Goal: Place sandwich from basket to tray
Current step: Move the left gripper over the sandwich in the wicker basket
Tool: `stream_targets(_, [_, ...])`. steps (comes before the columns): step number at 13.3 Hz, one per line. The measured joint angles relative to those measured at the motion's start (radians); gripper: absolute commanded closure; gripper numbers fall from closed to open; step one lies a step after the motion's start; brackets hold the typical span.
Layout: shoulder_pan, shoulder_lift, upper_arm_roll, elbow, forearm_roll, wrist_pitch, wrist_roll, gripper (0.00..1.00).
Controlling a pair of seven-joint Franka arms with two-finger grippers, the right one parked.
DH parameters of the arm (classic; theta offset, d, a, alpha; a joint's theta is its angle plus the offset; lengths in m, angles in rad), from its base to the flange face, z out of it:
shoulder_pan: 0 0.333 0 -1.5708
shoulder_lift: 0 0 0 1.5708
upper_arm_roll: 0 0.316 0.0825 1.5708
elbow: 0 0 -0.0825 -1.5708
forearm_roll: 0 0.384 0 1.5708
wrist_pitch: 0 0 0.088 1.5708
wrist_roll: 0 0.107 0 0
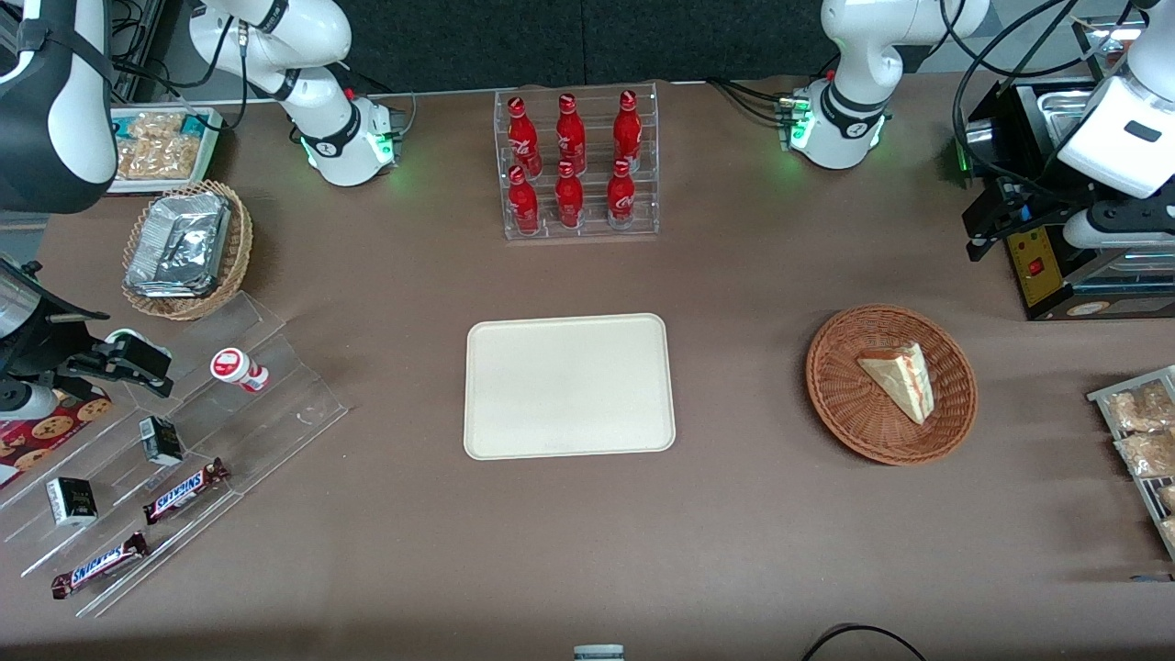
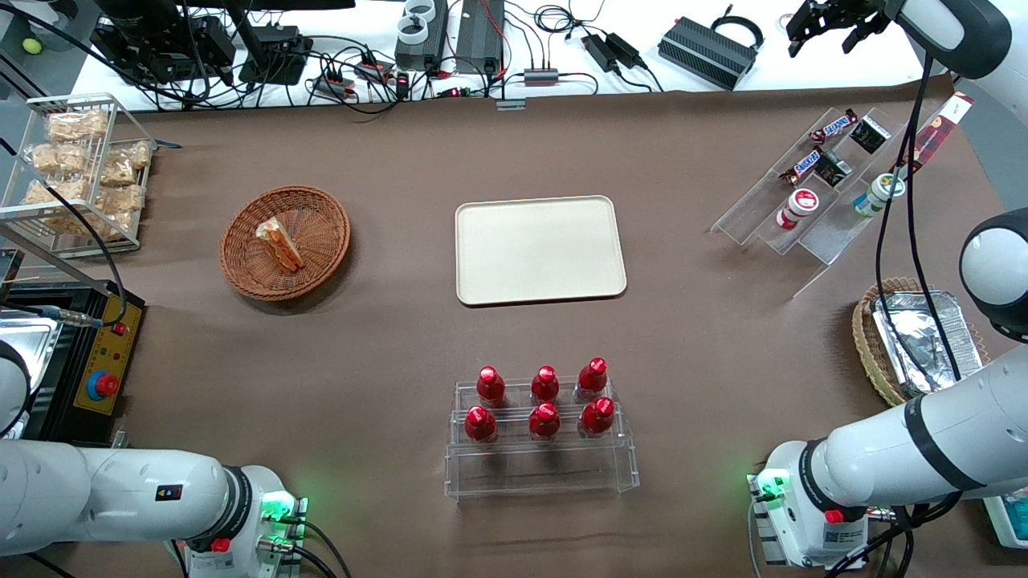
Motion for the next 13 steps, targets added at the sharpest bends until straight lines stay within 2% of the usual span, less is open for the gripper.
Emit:
stream_targets(5, [0.001,0.004,0.003,-0.001,0.000,-0.005,0.000,0.00])
stream_targets(9, [0.020,0.063,0.015,-0.018,0.000,-0.002,-0.036,0.00])
stream_targets(13, [0.025,0.091,0.017,-0.178,0.002,0.158,-0.191,0.00])
